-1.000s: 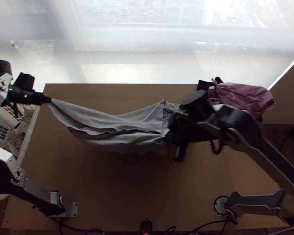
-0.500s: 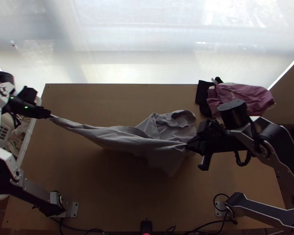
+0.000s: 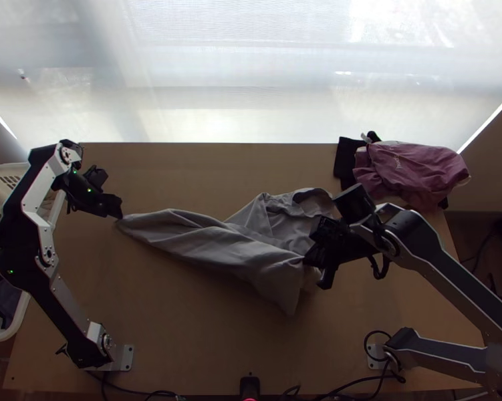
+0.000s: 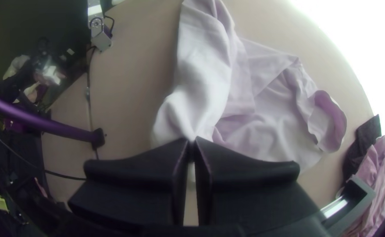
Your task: Fold the t-shirt
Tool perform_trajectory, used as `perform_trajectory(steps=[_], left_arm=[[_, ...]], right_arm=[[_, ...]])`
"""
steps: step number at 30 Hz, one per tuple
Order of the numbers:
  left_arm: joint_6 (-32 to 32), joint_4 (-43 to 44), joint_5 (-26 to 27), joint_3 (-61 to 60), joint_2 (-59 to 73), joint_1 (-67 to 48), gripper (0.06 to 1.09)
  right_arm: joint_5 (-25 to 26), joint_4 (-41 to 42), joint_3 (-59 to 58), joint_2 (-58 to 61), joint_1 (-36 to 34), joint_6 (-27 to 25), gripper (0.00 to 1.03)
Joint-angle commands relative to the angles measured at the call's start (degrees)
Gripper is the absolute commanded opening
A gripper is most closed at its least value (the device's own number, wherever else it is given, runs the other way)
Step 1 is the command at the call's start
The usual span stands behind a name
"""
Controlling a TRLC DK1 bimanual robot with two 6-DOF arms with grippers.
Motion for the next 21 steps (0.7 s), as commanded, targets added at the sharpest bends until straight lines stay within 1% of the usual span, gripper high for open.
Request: perform_trajectory(steps=[1, 3, 4, 6, 8, 10, 12, 14, 18, 19, 21], left_arm=[[1.1, 3.77, -0.11, 3.76, -1.51, -1.58, 1.05], [2.77, 5.53, 1.73, 5.08, -4.93, -1.67, 1.05], [4.88, 6.15, 2.88, 4.38, -7.31, -1.93, 1.05], [10.68, 9.14, 3.05, -0.72, -13.64, -3.34, 1.04], [18.94, 15.29, 2.17, -10.74, -21.63, -5.09, 1.04], [26.67, 26.01, -2.31, -23.22, -30.25, -7.12, 1.04], [35.38, 32.69, -3.28, -33.86, -37.81, -8.52, 1.04], [42.06, 38.4, -3.89, -41.86, -43.87, -9.22, 1.03], [57.44, 39.72, -3.54, -49.77, -49.5, -7.29, 1.03], [61.04, 39.63, -2.66, -51.17, -50.81, -6.32, 1.03], [67.1, 40.6, 1.03, -54.25, -53.98, -4.57, 1.02]], right_arm=[[0.02, 2.59, -0.3, 4.18, -2.12, -0.64, 0.03], [0.02, 3.29, -0.12, 4.97, -1.86, -0.46, 0.03], [0.02, 3.73, -0.12, 5.23, -1.77, -0.2, 0.03], [0.02, 3.73, -0.03, 5.58, -1.77, -0.02, 0.03], [0.02, 3.73, -0.03, 6.11, -1.77, 0.06, 0.03], [0.02, 3.73, -0.03, 6.29, -1.77, 0.33, 0.03], [0.02, 3.73, -0.12, 6.29, -1.77, 0.5, 0.03], [0.02, 3.73, -0.39, 6.38, -1.86, 0.5, 0.03], [0.02, 3.73, -0.83, 5.94, -2.12, 0.68, 0.03], [0.02, 3.64, -1.0, 5.85, -2.21, 0.86, 0.03], [0.02, 3.64, -1.09, 5.76, -2.3, 1.21, 0.03]])
